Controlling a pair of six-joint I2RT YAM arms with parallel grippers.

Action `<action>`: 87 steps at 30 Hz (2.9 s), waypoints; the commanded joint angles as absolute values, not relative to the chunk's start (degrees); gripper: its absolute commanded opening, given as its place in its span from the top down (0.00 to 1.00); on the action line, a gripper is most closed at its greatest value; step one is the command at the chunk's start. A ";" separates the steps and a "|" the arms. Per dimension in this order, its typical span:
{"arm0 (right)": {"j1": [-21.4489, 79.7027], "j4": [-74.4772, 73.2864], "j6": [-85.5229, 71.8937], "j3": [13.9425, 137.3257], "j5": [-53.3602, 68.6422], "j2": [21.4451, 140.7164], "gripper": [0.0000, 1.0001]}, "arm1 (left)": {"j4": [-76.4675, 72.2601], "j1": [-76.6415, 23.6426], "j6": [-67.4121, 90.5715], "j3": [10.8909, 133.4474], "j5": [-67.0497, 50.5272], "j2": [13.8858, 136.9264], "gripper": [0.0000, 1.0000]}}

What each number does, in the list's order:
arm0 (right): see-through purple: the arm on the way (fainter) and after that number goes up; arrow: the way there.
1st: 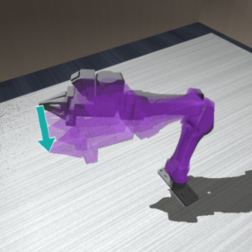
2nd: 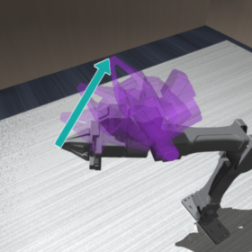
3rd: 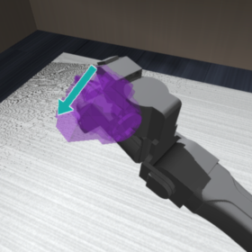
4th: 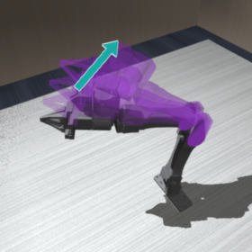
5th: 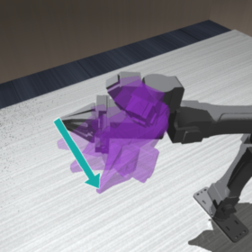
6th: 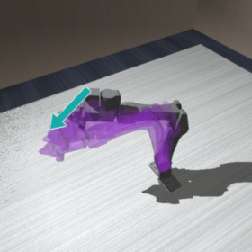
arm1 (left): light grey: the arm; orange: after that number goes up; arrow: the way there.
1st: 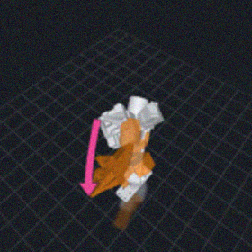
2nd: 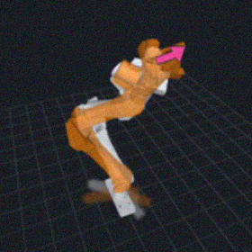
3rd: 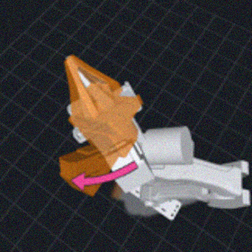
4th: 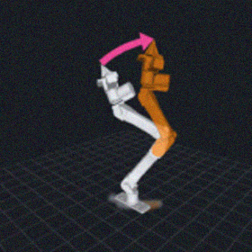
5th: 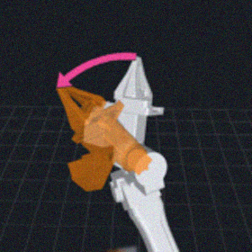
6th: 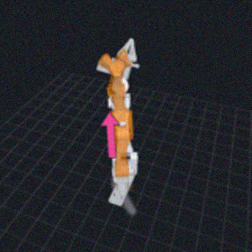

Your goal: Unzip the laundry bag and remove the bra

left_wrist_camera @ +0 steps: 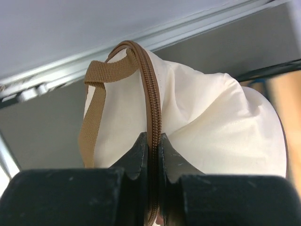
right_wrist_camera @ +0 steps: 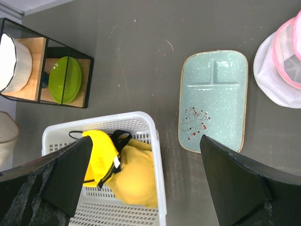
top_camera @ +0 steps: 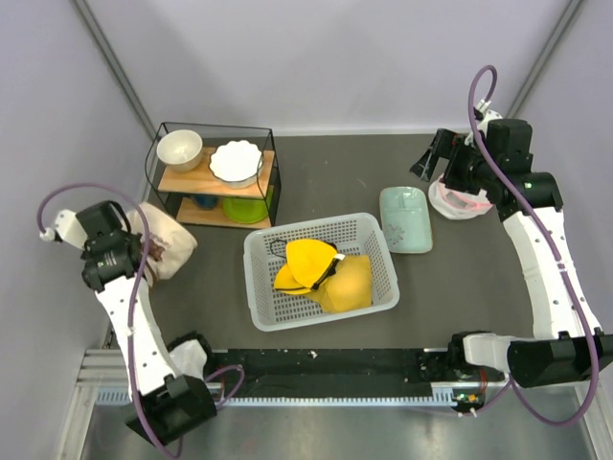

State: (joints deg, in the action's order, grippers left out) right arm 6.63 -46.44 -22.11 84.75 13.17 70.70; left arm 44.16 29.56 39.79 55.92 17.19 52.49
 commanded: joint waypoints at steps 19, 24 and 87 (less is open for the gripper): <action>19.42 -50.19 -19.77 94.74 5.27 70.66 0.01 | 46.76 14.95 18.46 94.22 -29.70 50.09 1.00; 25.38 -49.57 -21.96 99.48 6.59 73.81 0.01 | 43.35 1.52 20.11 89.94 -23.92 53.08 1.00; 36.93 -23.93 -38.77 77.80 6.37 74.63 1.00 | 30.77 -41.13 26.64 91.94 11.79 76.38 0.70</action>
